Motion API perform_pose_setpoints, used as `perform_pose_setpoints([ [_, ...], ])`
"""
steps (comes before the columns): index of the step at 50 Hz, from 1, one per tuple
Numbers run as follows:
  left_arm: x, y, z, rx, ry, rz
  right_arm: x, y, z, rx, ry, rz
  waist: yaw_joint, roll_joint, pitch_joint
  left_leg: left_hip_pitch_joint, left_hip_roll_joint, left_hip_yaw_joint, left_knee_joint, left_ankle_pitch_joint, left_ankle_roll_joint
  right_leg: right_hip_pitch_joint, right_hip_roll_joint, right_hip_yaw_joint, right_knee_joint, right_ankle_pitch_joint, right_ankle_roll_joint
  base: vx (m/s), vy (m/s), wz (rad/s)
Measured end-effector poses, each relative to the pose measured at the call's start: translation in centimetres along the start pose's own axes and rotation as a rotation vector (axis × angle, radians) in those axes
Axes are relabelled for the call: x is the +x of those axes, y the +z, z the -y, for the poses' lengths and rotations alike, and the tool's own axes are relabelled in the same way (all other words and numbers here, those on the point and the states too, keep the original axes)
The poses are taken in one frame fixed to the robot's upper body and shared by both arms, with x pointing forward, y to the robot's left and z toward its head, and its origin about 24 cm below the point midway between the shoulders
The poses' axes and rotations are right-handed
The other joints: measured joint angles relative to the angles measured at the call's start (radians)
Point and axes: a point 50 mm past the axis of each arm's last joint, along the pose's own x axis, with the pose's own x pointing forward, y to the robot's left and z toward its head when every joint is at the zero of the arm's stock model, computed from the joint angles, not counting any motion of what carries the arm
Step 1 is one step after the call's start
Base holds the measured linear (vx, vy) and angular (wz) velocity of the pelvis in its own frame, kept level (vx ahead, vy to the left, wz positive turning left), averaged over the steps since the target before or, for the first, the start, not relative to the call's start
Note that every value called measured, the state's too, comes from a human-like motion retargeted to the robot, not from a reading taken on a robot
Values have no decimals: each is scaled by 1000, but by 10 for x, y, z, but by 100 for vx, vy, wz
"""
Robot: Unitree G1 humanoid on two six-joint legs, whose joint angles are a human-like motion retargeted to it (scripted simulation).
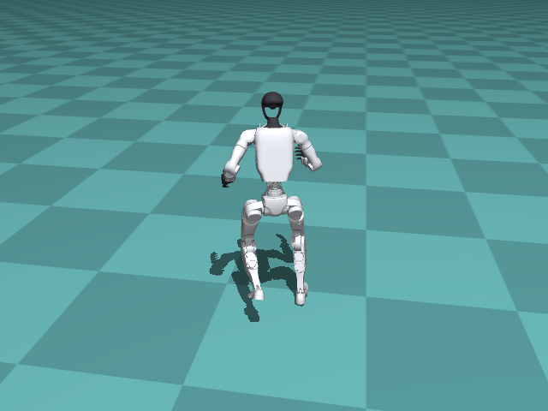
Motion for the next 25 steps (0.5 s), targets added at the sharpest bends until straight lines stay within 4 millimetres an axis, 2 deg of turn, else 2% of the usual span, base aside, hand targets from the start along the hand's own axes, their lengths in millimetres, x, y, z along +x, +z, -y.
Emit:
perform_pose_setpoints([
  [2,-22,1,-15,87,-86,-51,19,55,-28,-8,138,232,162,-27,-44,-114,-45,59,-210,26,34,55,0,15,-86,38,13,77,-2,-42],
  [3,-30,4,-23,111,-118,-79,21,80,-39,-23,193,333,234,-44,-69,-146,-49,105,-360,58,49,86,0,19,-144,71,19,79,5,-11],
  [5,-49,10,-40,147,-144,-132,14,116,-54,-28,284,496,351,-73,-114,-122,-39,242,-751,151,48,162,12,23,-255,163,29,84,11,2],
  [7,-69,14,-61,134,-109,-176,2,141,-61,-35,351,627,421,-61,-146,-4,-28,418,-1170,276,-42,248,72,38,-306,275,44,91,16,12],
  [8,-79,16,-71,103,-74,-196,-5,151,-61,-42,372,685,435,-43,-159,51,-20,512,-1324,342,-101,290,116,52,-308,329,52,95,17,51],
  [10,-95,12,-83,18,10,-238,-19,163,-59,-48,376,765,418,-8,-185,122,1,725,-1488,491,-177,344,199,87,-267,424,66,94,16,115],
  [12,-100,-1,-84,-54,59,-288,-35,162,-53,-26,352,776,359,27,-208,157,26,868,-1515,619,-181,338,254,91,-128,466,60,87,15,186],
  [13,-97,-6,-81,-74,60,-306,-44,160,-49,-12,341,769,325,45,-210,168,39,880,-1506,636,-175,321,260,65,-25,459,45,81,15,213],
  [14,-91,-11,-77,-73,52,-309,-51,157,-45,5,334,753,288,55,-206,174,45,858,-1487,598,-161,294,243,29,100,429,26,76,15,225],
  [15,-83,-14,-72,-61,39,-305,-57,154,-42,25,329,733,249,62,-198,178,47,820,-1463,532,-142,261,214,-11,235,389,4,70,12,245],
  [17,-57,-21,-57,82,45,-258,-61,142,-39,43,339,651,155,48,-166,156,37,678,-1338,313,-62,171,165,8,500,298,-6,58,5,263],
  [18,-38,-20,-48,174,70,-197,-60,132,-40,32,340,599,117,32,-142,149,17,600,-1298,229,-34,107,174,65,623,258,9,44,-1,271],
  [20,12,-6,-17,379,106,-8,-50,97,-43,-64,315,452,50,4,-76,110,-8,459,-1141,95,14,-9,233,193,826,177,51,33,-4,300],
  [22,60,41,27,462,93,267,-44,36,-38,-273,289,214,4,9,-10,74,-27,344,-973,22,24,-90,275,269,961,92,62,25,4,355],
  [23,77,76,56,431,59,423,-47,-1,-29,-402,285,77,-12,28,19,62,-40,286,-909,4,16,-125,278,285,1007,48,49,24,13,382],
  [24,83,115,87,350,-8,577,-58,-38,-15,-525,287,-75,-28,53,39,62,-58,228,-875,0,0,-157,275,295,1034,10,29,25,18,392],
  [25,80,155,115,249,-94,730,-78,-72,3,-647,296,-232,-43,81,54,69,-80,169,-856,3,-21,-188,270,302,1052,-25,6,27,23,393],
])
